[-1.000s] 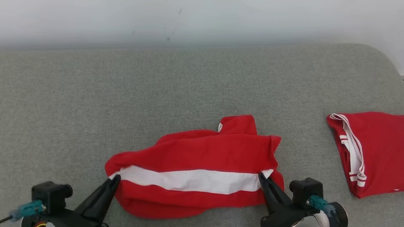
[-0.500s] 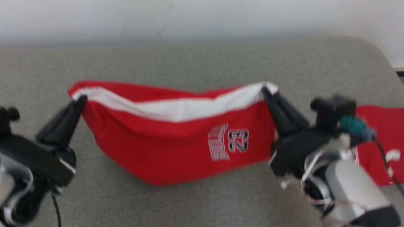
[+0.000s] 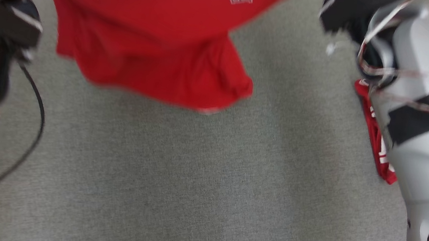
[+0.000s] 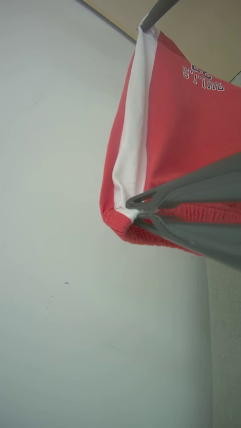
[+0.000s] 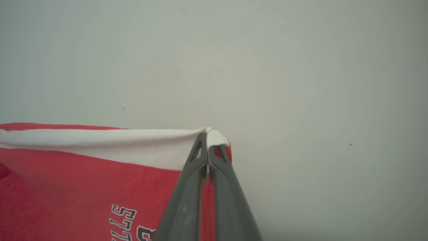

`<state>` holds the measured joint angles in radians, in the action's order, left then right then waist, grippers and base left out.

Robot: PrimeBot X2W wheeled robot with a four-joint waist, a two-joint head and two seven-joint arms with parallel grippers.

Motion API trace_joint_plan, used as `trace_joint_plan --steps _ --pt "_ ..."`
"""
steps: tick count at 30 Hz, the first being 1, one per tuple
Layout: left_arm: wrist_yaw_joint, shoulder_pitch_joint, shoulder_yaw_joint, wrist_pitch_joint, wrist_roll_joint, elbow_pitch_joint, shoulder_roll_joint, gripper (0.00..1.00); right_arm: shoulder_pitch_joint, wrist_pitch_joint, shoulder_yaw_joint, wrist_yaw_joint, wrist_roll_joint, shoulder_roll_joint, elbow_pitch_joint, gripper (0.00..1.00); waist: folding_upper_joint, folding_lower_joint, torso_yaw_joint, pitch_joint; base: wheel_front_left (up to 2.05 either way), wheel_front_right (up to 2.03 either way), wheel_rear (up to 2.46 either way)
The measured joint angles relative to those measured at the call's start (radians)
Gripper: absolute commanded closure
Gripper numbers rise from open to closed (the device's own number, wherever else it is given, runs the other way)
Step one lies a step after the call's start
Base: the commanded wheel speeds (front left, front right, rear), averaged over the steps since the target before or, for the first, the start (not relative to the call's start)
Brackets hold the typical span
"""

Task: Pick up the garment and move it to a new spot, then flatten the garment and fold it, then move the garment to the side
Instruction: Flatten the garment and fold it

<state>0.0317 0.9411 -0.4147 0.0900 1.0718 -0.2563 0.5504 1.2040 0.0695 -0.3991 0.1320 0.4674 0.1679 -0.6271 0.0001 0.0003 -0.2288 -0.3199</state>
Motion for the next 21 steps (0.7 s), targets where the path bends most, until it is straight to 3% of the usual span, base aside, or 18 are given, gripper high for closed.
trace_joint_plan --steps 6,11,13,17,21 --pt "0.037 0.15 0.054 0.08 -0.032 -0.023 -0.028 1.0 0.16 0.139 0.124 0.0 -0.11 -0.062 -0.134 1.0 0.0001 0.0001 -0.012 -0.081 0.0 0.0 0.0" --pt "0.029 0.232 0.076 0.122 -0.058 -0.027 -0.031 1.0 0.243 0.187 0.247 0.001 -0.232 -0.084 -0.178 1.0 0.0001 0.0001 -0.02 -0.132 0.0 0.0 0.0" --pt "0.02 0.262 0.093 0.138 -0.061 -0.019 -0.043 1.0 0.269 0.188 0.316 0.002 -0.281 -0.093 -0.147 1.0 0.0 0.0 -0.02 -0.149 0.0 0.0 0.0" --pt "-0.007 0.297 0.134 0.16 -0.081 0.002 -0.074 1.0 0.272 0.192 0.43 0.005 -0.396 -0.113 0.036 1.0 -0.0001 -0.0003 -0.016 -0.184 0.0 0.0 0.0" --pt "-0.069 0.245 0.126 0.165 -0.069 -0.021 -0.096 1.0 0.198 0.192 0.42 0.002 -0.46 -0.117 0.041 1.0 0.0 -0.0001 -0.007 -0.218 0.0 0.0 0.0"
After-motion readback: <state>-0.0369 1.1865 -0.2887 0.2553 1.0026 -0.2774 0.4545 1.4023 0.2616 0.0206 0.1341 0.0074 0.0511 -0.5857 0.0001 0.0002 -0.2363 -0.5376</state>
